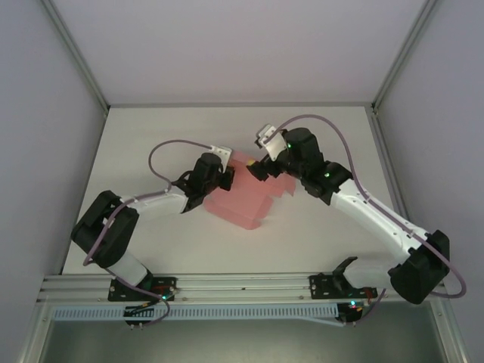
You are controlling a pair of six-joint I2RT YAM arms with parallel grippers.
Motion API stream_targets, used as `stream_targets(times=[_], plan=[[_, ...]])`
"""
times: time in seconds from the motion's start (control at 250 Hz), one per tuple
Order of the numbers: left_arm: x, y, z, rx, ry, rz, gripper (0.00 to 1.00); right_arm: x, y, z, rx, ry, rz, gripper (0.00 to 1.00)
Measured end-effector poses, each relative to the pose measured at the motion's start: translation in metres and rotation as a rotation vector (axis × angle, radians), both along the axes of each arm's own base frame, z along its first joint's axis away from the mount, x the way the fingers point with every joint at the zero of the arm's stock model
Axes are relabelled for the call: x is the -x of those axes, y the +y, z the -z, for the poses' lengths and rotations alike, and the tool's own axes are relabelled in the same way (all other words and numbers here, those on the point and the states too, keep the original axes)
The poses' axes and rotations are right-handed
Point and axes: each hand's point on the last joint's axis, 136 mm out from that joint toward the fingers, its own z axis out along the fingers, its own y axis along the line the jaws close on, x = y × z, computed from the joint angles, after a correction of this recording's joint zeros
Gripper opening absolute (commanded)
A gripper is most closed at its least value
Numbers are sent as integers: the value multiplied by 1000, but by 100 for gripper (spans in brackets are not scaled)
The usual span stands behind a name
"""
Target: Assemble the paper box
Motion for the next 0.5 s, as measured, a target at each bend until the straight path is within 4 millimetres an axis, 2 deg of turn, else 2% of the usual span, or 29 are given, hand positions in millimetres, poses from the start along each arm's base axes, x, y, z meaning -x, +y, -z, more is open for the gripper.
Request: stream_targets(times=[0.06, 0.156, 0.395, 0.467, 0.499], plan=[[5, -5, 0, 5, 44, 32, 0, 4, 5, 3, 59, -37, -31, 92], [11, -11, 0, 12, 94, 72, 0, 6, 9, 20, 169, -57, -62, 91], [22, -7, 8, 14, 215, 119, 0, 10, -4, 60, 375, -59, -121, 87], [21, -6, 7, 19, 237, 118, 0, 14, -6, 71, 419, -55, -148, 81], [20, -6, 7, 21, 244, 119, 0, 15, -7, 74, 434, -55, -154, 75]])
